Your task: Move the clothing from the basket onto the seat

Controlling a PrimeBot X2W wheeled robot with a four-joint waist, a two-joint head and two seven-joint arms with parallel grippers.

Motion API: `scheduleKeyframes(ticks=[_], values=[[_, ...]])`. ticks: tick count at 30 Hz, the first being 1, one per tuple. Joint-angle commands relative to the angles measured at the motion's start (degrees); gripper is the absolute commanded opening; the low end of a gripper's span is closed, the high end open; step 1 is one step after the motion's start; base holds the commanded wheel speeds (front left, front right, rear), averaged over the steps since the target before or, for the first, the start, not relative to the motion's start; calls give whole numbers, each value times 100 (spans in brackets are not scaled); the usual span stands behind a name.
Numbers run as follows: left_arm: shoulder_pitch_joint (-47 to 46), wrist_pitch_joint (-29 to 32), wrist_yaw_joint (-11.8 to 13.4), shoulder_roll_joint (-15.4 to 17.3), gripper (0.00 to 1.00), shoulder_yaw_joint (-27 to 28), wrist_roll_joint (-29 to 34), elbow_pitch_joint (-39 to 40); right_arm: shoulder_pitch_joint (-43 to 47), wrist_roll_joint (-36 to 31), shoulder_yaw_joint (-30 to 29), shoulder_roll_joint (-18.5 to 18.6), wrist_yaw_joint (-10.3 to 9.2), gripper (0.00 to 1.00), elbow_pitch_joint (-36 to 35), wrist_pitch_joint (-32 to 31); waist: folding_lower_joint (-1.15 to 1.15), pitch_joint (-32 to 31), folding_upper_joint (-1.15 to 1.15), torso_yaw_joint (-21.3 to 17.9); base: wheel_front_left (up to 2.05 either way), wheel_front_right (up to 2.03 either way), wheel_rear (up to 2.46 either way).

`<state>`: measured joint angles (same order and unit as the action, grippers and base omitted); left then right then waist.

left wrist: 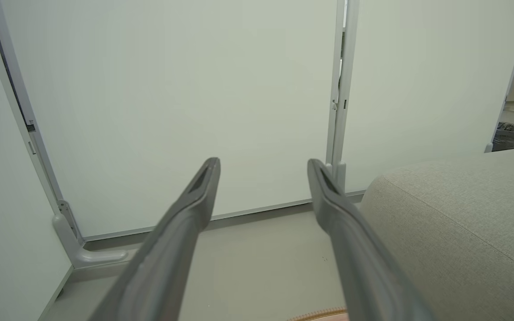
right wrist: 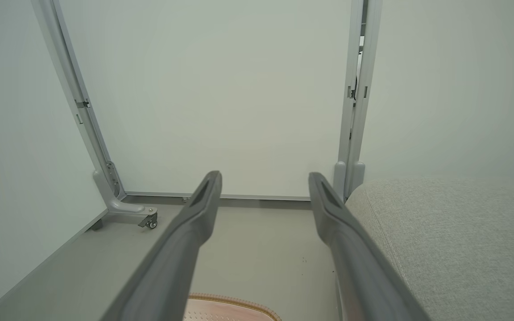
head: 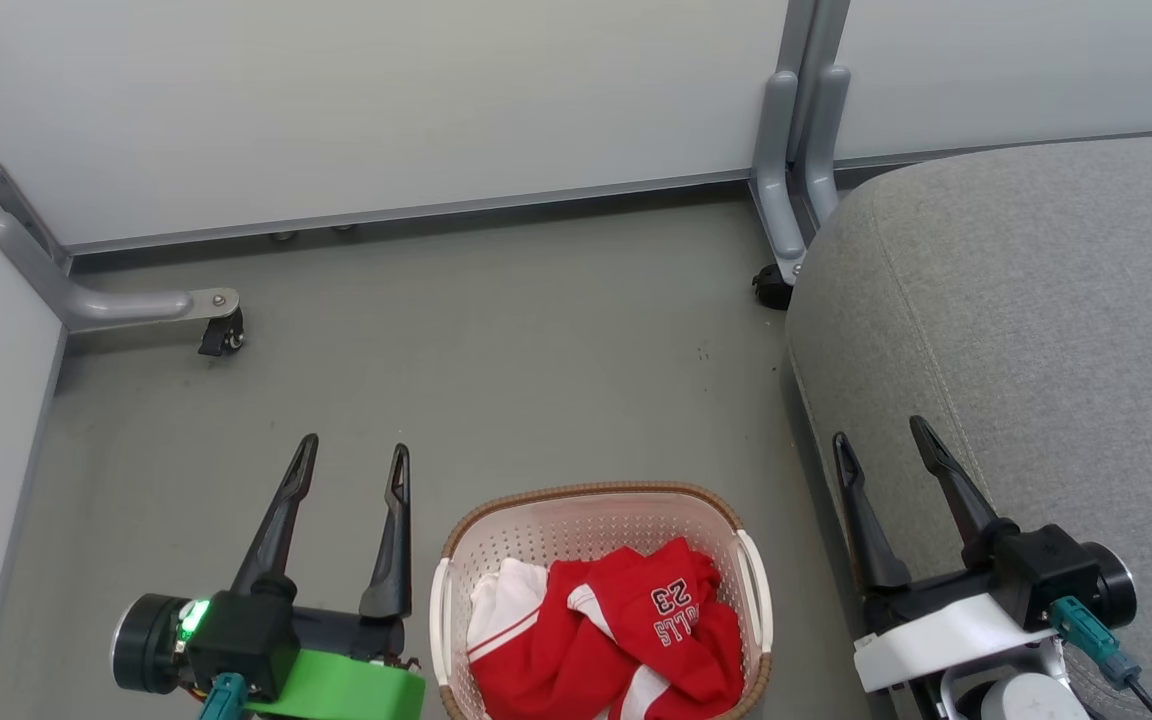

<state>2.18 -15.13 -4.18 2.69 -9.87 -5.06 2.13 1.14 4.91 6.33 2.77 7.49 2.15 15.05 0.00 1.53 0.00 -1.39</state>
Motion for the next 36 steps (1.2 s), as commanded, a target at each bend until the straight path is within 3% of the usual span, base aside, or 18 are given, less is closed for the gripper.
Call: scheduleKeyframes(ticks=[1,15,25,36], values=[[48,-4,-28,37,100,-5,45,5,72,22,-6,20,0,100,-8,20,0,-1,0,0,0,0,0],[34,-4,-180,36,100,29,-114,113,54,57,-9,20,0,100,7,20,0,39,0,-12,0,0,0],[63,-4,-256,36,100,-59,-71,-256,37,93,-64,20,0,100,-11,20,0,116,0,-42,0,0,0],[-522,-3,-331,35,100,-256,-229,-848,-464,163,-324,19,0,100,-181,20,0,1034,0,-208,0,0,0]])
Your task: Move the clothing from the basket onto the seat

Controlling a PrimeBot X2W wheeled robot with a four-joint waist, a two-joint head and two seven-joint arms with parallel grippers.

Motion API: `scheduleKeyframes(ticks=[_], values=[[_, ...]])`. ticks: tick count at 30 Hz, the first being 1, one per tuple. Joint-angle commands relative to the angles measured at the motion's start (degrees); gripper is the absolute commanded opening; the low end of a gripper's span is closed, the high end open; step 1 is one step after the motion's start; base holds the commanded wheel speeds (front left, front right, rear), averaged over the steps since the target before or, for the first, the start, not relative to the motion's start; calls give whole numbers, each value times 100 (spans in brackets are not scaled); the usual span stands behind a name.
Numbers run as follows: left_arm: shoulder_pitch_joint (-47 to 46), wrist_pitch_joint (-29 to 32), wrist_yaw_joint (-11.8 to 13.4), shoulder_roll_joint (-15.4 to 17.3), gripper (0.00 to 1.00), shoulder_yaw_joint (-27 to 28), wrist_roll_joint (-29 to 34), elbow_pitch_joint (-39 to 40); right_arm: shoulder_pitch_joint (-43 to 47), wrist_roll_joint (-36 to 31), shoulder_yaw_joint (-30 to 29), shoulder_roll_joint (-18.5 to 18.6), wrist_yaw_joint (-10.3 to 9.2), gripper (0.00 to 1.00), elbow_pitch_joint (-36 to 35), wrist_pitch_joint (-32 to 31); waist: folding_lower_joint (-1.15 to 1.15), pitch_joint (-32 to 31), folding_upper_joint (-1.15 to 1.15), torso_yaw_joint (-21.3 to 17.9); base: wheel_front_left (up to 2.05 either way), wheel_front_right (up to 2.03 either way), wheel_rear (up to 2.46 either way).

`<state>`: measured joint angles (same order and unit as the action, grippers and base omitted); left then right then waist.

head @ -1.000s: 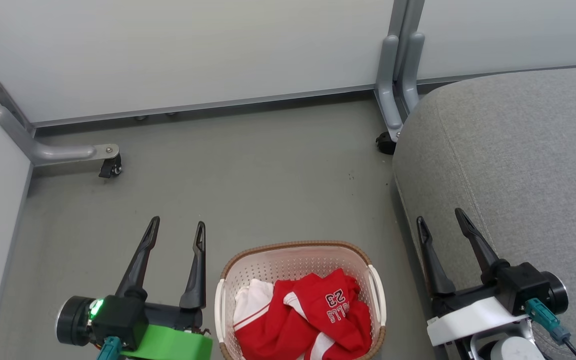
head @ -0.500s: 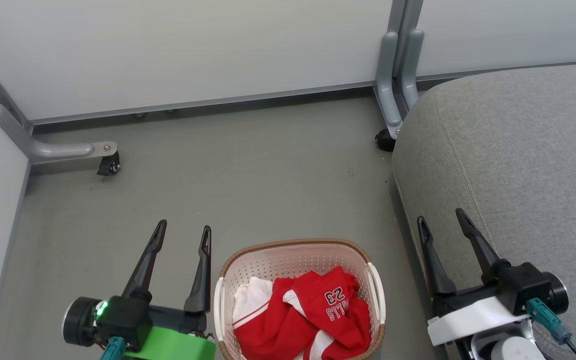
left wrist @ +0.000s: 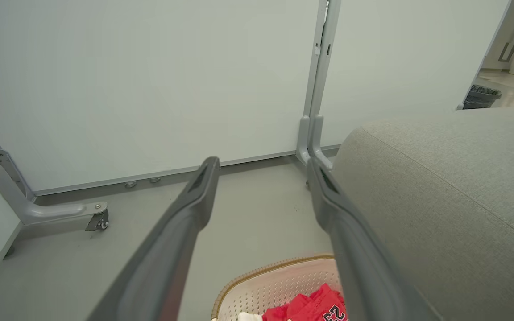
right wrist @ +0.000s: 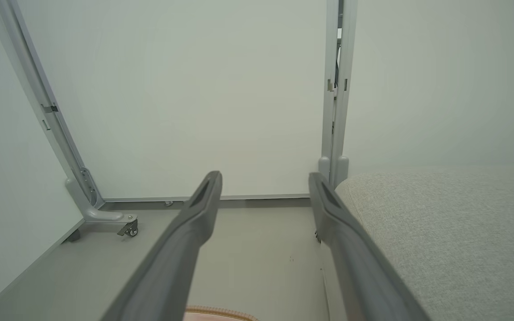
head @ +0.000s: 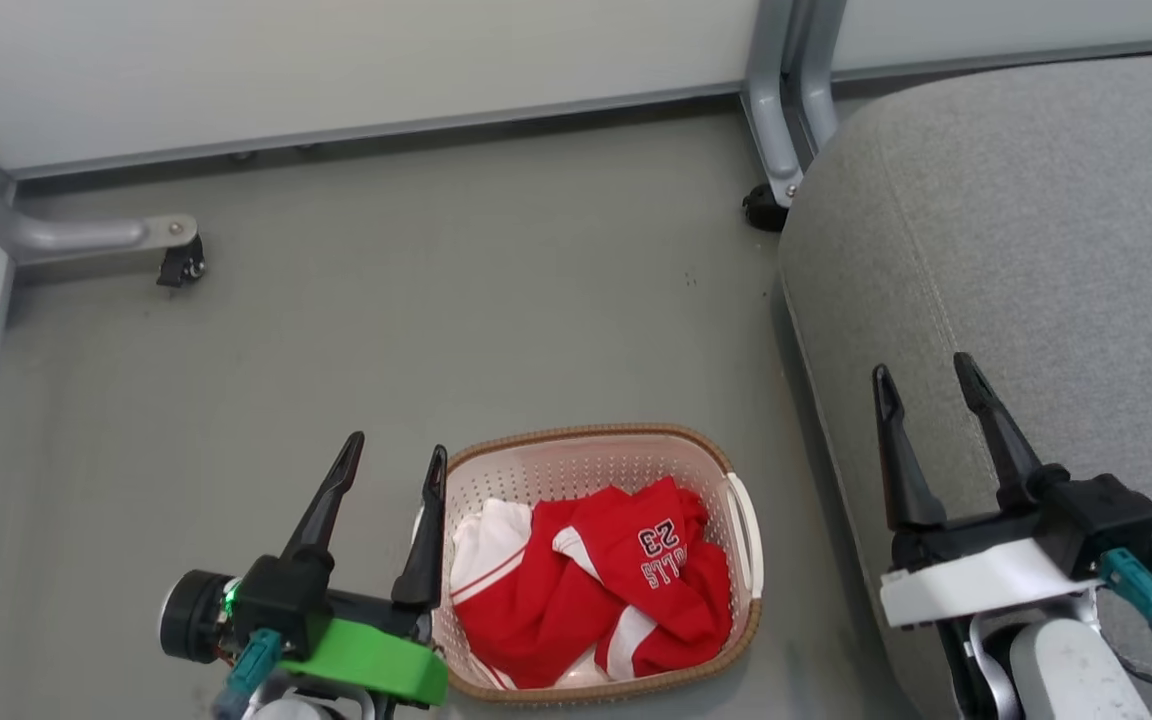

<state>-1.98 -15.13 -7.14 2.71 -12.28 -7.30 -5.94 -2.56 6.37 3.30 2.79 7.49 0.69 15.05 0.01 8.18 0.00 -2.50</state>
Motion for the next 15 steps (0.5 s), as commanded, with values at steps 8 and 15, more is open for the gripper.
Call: scheduleKeyframes(ticks=[8,15], values=[[-1017,-4,-42,115,100,-496,258,-960,-675,63,-197,17,0,100,-259,20,-1,1348,0,-301,0,0,0],[-2070,-3,-44,289,100,-1399,379,-2234,-1080,-14,-325,16,0,100,-495,19,-1,2187,0,-413,0,0,0]])
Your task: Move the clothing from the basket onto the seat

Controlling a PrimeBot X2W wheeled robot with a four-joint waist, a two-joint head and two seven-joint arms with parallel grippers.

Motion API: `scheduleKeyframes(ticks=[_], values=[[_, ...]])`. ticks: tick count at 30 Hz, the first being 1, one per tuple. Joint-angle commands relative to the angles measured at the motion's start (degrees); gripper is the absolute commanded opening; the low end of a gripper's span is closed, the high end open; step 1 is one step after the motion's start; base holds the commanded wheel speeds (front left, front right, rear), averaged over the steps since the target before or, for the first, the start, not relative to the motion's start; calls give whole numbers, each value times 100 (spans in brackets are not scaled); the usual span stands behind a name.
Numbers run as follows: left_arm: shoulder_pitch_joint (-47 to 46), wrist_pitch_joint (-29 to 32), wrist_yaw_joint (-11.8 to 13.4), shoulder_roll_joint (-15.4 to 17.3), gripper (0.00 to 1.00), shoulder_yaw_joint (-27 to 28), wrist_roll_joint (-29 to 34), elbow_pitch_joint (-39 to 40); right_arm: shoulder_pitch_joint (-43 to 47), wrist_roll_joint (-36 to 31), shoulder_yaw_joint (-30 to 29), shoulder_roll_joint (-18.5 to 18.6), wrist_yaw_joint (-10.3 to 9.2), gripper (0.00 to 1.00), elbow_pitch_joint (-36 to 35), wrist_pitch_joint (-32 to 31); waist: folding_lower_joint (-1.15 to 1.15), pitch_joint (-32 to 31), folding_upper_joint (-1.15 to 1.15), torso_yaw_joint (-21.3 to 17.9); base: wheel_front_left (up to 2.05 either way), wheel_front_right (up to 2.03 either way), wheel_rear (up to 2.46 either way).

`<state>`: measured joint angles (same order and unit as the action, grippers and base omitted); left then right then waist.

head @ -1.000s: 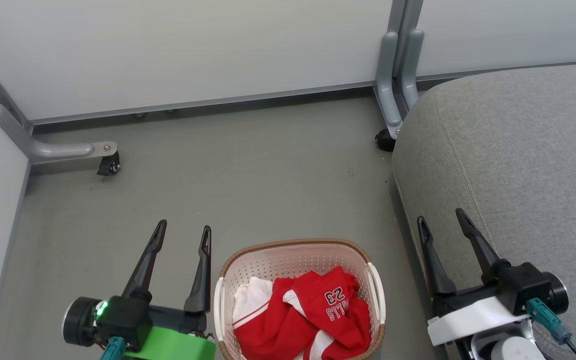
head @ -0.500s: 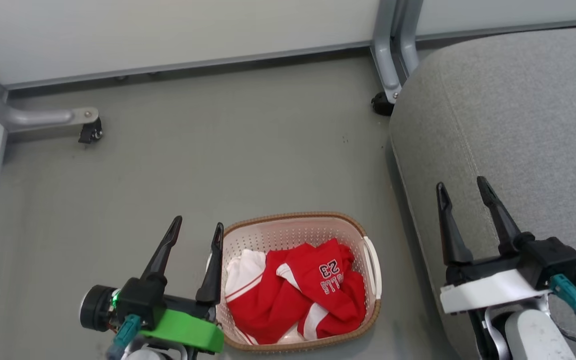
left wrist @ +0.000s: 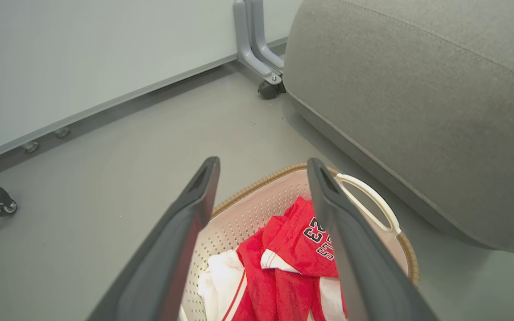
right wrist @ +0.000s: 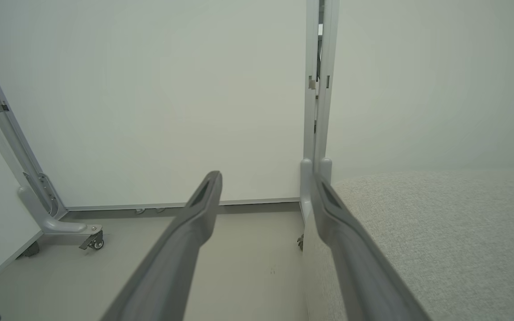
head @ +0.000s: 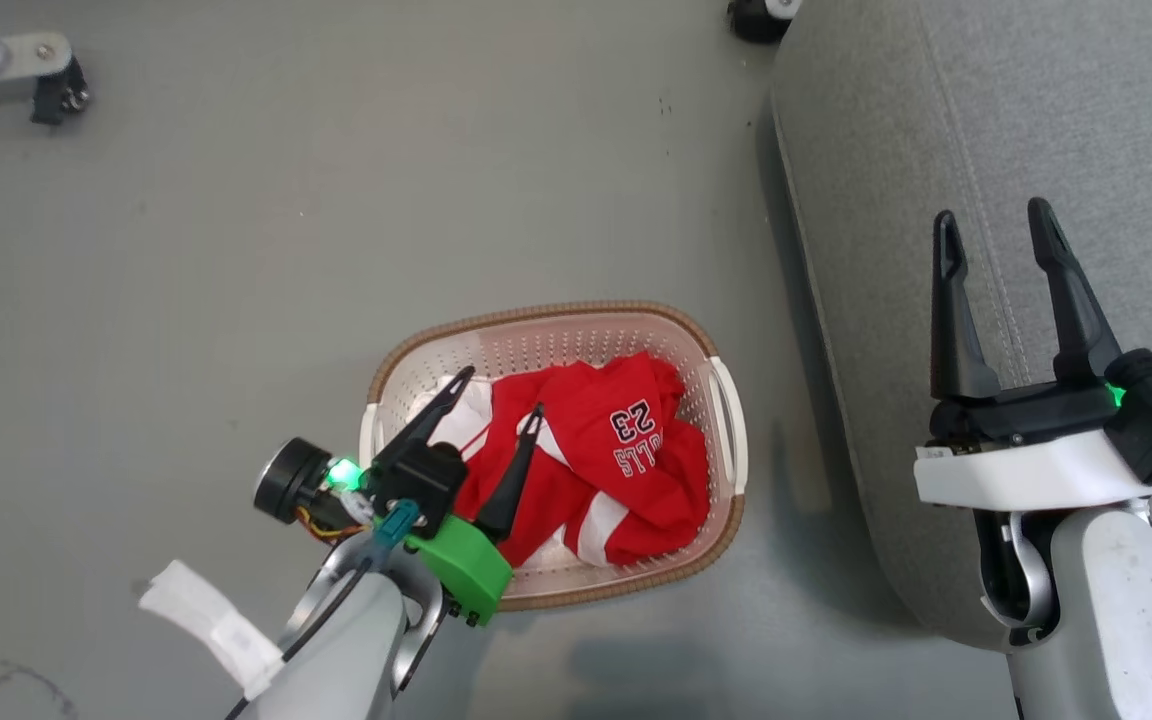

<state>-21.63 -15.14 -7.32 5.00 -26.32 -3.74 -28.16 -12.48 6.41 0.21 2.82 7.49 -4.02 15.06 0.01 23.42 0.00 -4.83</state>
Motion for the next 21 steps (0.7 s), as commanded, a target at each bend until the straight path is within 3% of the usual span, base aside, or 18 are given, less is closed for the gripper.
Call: scheduleKeyframes(ticks=[1,7,11,21], values=[[-289,-2,-25,92,100,-169,59,-239,-144,-38,-28,12,0,100,-53,18,-1,779,0,-203,0,0,0],[-1248,-3,4,143,100,-846,440,-1394,-372,12,-101,12,0,100,-211,18,-1,1300,0,-347,0,0,0],[-1786,-2,211,79,100,-1050,736,-2180,-493,84,-94,11,0,100,-289,18,-1,1588,0,-474,0,0,0],[-2849,77,345,-127,100,-1424,1019,-3615,-631,339,-77,8,0,100,-395,18,-1,2145,0,-672,0,0,0]])
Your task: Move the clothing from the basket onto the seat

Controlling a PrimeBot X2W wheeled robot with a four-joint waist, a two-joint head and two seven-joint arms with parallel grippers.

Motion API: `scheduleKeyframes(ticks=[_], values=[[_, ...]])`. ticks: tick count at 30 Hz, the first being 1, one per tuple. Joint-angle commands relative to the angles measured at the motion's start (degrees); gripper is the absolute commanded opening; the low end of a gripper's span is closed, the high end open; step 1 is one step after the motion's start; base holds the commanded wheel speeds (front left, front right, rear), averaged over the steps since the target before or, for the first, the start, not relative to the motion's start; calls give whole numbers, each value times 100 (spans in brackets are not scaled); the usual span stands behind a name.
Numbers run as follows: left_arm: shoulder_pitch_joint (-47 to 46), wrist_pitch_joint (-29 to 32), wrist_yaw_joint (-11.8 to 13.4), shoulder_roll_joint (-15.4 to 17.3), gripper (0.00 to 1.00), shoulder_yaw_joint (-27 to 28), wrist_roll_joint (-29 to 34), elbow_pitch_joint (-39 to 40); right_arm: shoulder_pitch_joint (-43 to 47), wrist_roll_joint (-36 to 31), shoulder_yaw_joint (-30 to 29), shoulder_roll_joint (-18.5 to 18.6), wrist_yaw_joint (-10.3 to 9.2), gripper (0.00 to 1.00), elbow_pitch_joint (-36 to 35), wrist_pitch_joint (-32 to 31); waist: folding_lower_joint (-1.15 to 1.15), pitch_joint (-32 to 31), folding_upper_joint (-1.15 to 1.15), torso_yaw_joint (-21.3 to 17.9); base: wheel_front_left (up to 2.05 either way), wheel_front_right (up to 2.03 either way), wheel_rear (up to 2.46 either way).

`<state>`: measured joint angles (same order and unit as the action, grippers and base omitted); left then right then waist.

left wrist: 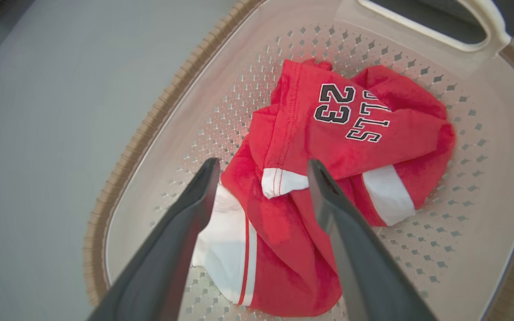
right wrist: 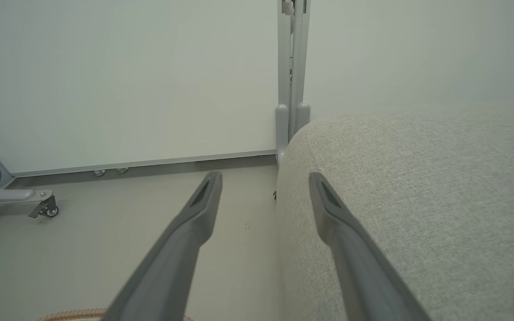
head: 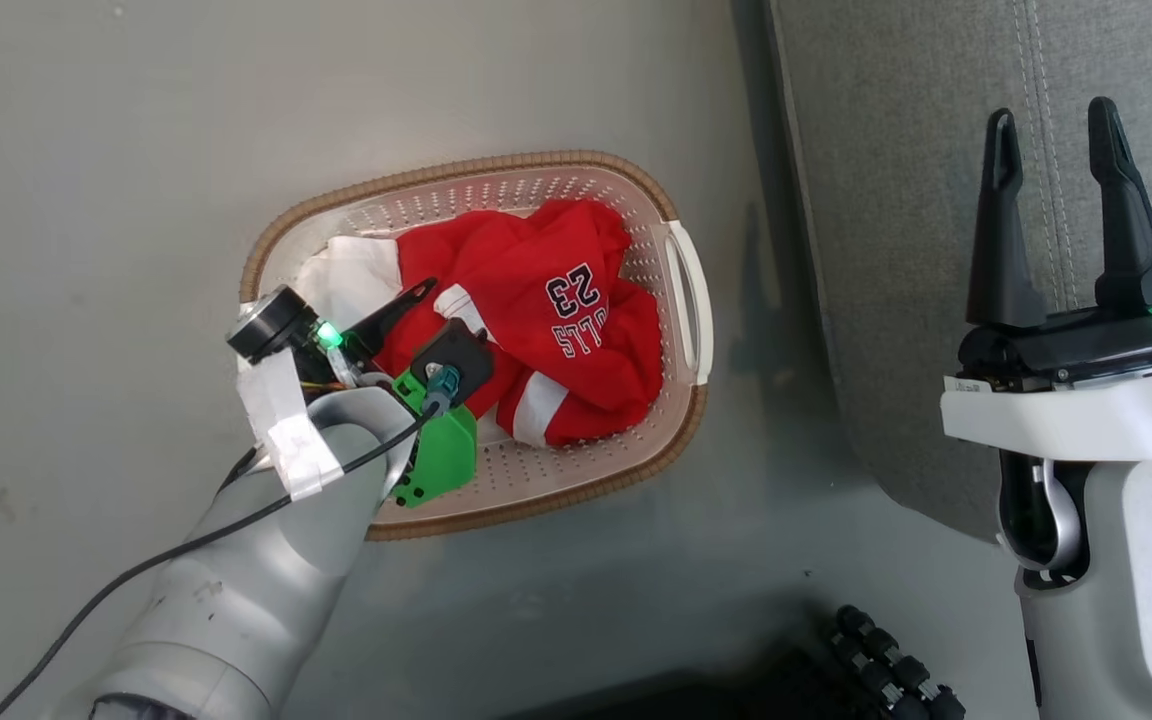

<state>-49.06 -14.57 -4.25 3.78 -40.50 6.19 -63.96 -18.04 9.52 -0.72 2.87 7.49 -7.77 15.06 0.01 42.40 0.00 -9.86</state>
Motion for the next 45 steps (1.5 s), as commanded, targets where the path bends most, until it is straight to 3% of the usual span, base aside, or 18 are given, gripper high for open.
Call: scheduleKeyframes(ticks=[1,13,17,22,40,41,42,43,45], values=[[-182,32,68,-12,100,-31,39,-112,-101,38,35,3,0,100,-34,18,-1,287,0,-190,0,0,0],[-876,385,382,62,100,-296,204,-794,-274,291,154,4,0,100,-146,18,-1,831,0,-395,0,0,0],[-975,368,231,79,100,-290,103,-847,-328,353,183,4,0,100,-130,18,-1,969,0,-463,0,0,0],[-1105,481,295,177,100,-343,118,-905,-395,437,225,3,0,100,-132,18,-1,1133,0,-553,0,0,0],[-1300,449,62,142,100,-499,-109,-966,-464,427,253,4,0,100,-144,18,-1,1468,0,-622,0,0,0],[-1293,434,35,139,87,-492,-125,-967,-456,419,246,4,0,100,-146,18,-1,1477,0,-623,0,0,0],[-1293,436,19,135,51,-486,-125,-967,-451,411,237,4,0,100,-148,18,-1,1483,0,-621,0,0,0],[-1278,472,-25,130,0,-500,-140,-971,-443,403,231,4,0,100,-149,18,-1,1487,0,-616,0,0,0],[-1266,450,-98,116,0,-526,-189,-971,-435,388,216,3,0,100,-140,18,-1,1490,0,-601,0,0,0]])
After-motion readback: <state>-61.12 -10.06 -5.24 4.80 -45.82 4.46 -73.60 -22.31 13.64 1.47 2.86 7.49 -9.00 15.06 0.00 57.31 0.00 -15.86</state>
